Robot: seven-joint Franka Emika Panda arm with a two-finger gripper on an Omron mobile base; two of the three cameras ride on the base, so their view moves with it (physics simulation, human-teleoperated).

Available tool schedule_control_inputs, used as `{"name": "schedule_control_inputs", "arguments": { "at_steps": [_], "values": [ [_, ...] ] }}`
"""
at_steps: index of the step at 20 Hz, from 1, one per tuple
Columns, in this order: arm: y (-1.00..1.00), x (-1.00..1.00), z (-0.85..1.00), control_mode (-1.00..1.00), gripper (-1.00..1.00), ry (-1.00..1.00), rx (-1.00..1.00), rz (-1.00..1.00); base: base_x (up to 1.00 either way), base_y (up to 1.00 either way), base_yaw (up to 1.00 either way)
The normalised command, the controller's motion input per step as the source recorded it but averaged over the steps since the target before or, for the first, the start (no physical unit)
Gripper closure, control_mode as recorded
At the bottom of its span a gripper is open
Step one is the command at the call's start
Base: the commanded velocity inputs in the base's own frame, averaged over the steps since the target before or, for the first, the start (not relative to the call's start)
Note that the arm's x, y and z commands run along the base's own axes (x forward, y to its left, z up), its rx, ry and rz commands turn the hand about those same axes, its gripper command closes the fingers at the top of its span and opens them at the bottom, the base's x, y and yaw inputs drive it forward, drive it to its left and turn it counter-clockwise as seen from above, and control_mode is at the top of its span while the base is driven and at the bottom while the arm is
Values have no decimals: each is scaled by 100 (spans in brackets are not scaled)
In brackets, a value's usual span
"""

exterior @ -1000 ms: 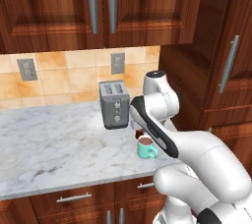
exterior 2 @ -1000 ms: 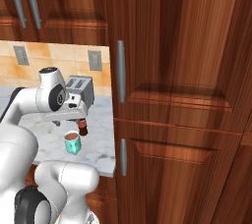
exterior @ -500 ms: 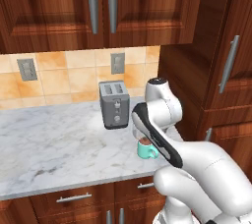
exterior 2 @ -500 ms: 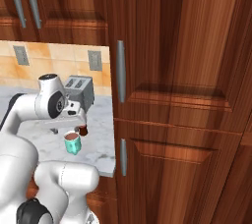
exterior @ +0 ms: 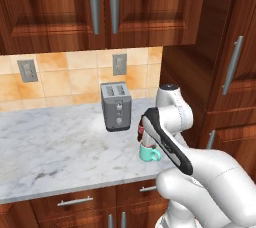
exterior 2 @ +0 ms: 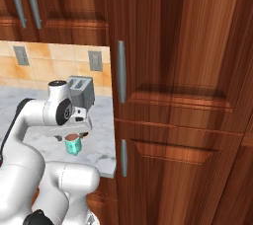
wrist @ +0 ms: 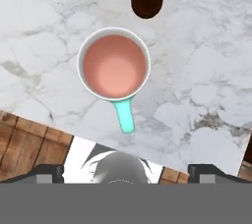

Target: Place the microwavable item in the microwave. Then, close the microwave door and press the start button.

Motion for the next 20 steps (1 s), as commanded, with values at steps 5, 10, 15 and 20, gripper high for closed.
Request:
{"name": "schedule_control_inputs", "arguments": {
  "at_steps": [5, 10, 15, 20],
  "values": [
    [0, 0, -23, -100, -100, 6, 0, 9, 0, 0, 0],
    [0, 0, -22, -100, -100, 2, 0, 9, 0, 0, 0],
    [-1, 0, -13, -100, -100, 0, 1, 8, 0, 0, 0],
    [0, 2, -20, -100, -100, 1, 0, 6, 0, 0, 0]
  ]
}}
